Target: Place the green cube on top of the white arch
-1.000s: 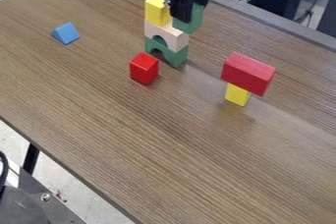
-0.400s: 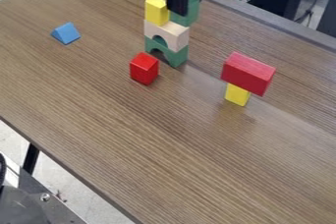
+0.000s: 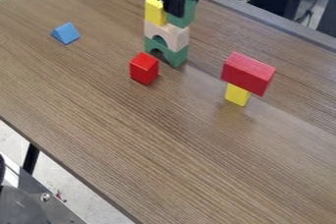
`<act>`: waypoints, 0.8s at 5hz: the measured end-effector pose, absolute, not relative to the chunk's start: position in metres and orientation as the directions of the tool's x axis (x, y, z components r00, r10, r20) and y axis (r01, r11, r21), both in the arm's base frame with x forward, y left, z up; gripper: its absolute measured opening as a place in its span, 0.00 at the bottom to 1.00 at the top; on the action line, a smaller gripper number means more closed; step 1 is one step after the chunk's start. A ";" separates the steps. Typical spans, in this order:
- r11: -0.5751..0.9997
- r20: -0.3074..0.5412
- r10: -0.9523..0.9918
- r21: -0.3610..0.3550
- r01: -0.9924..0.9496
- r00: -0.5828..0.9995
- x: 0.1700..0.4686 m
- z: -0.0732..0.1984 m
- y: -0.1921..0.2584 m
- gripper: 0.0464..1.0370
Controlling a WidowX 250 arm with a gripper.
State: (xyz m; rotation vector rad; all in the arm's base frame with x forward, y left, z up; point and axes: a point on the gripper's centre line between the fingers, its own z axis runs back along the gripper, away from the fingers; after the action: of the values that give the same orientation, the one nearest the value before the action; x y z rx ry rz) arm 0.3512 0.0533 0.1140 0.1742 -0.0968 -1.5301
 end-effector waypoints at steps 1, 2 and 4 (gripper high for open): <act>0.026 -0.057 -0.998 0.180 0.983 0.037 0.352 0.115 0.055 0.51; 0.024 -0.060 -0.998 0.182 0.983 0.036 0.353 0.114 0.055 0.51; 0.020 -0.067 -0.997 0.185 0.983 0.033 0.354 0.113 0.057 0.51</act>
State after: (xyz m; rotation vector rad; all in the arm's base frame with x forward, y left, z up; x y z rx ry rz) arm 0.3537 0.0566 0.1130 0.1998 -0.0896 -1.5384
